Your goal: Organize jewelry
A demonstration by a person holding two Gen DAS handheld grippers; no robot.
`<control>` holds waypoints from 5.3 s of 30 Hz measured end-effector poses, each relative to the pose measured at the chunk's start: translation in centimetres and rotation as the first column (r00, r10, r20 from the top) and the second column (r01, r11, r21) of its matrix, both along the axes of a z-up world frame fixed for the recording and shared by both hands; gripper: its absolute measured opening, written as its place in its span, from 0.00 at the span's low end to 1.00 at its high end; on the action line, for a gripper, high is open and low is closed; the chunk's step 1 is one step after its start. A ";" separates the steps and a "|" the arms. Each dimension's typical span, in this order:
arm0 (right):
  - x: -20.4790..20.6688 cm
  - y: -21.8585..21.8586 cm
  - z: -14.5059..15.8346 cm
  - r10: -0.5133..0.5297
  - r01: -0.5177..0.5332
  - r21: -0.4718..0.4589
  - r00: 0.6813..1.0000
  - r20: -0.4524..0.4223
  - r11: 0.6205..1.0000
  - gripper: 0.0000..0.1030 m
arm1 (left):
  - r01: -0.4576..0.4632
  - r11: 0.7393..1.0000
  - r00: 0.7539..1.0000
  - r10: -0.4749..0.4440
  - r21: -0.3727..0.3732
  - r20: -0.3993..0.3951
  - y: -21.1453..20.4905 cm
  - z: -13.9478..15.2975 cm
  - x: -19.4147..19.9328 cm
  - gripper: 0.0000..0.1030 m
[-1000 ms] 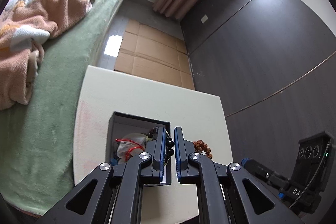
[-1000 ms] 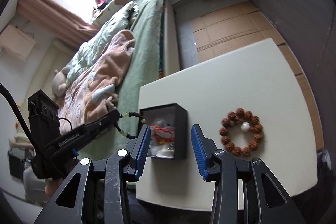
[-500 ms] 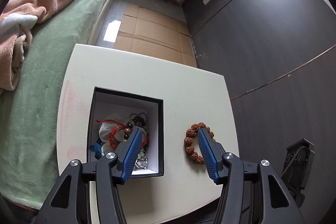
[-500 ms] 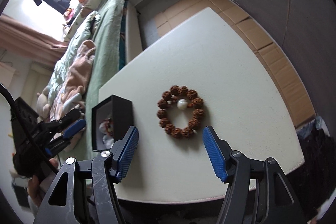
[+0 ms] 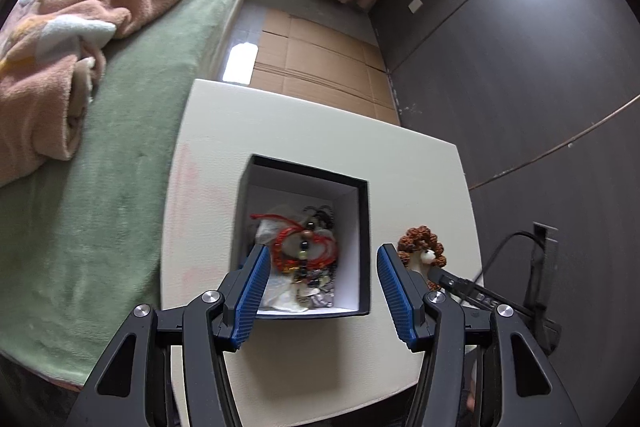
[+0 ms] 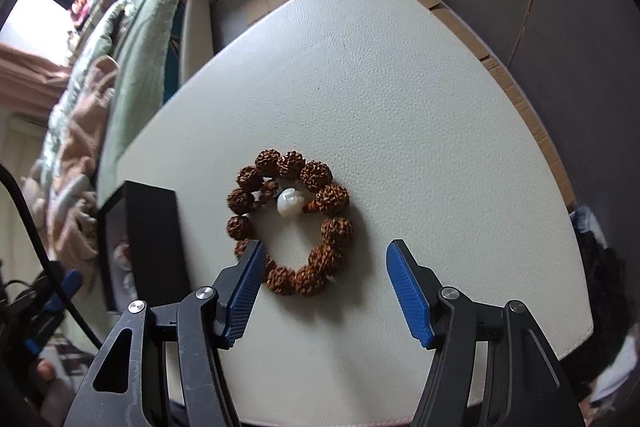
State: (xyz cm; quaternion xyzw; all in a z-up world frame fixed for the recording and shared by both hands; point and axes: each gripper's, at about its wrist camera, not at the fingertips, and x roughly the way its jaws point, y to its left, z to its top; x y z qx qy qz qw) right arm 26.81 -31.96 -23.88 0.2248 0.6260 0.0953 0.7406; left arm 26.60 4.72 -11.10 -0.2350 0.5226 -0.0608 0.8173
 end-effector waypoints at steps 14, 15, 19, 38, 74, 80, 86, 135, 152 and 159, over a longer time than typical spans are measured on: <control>1.2 3.0 8.1 0.068 -0.064 -0.025 0.978 0.196 0.998 0.19 | -0.105 0.994 0.994 0.105 -0.031 0.006 5.1 0.1 -2.0 0.55; 1.2 3.1 9.0 0.071 -0.069 -0.019 0.974 0.214 0.997 0.19 | -0.106 0.994 0.994 0.106 -0.031 0.007 5.2 0.1 -2.1 0.55; 1.0 3.1 12.1 0.084 -0.085 -0.009 0.957 0.279 0.996 0.19 | -0.114 0.993 0.993 0.114 -0.037 0.014 5.7 0.3 -2.4 0.55; -0.2 13.3 16.7 0.228 -0.298 0.142 0.900 0.373 0.944 0.19 | -0.173 0.984 0.984 0.174 -0.031 0.026 8.6 1.4 -4.0 0.55; -7.8 3.0 17.3 0.107 -0.140 0.064 0.923 0.371 0.988 0.93 | 0.011 0.958 0.957 -0.093 0.288 0.273 -0.7 9.5 -10.8 0.91; -11.1 1.6 19.5 0.093 -0.123 0.043 0.898 0.431 0.991 1.00 | 0.010 0.948 0.936 -0.121 0.319 0.330 -2.2 11.6 -14.2 0.93; -14.6 0.1 21.4 0.072 -0.094 0.024 0.877 0.475 0.995 1.00 | 0.011 0.938 0.912 -0.151 0.346 0.380 -3.2 13.3 -17.8 0.96; -33.9 -4.9 26.4 -0.018 0.048 -0.027 0.757 0.653 0.999 1.00 | -0.106 0.932 0.759 -0.149 0.346 0.634 -3.7 17.7 -35.5 1.00; -34.5 -4.5 27.0 -0.012 0.048 -0.036 0.744 0.668 0.998 1.00 | -0.126 0.934 0.757 -0.127 0.333 0.641 -3.1 17.8 -36.2 1.00; -34.6 -4.5 27.2 -0.014 0.052 -0.037 0.743 0.669 0.998 1.00 | -0.131 0.934 0.751 -0.125 0.332 0.648 -3.1 17.9 -36.5 0.99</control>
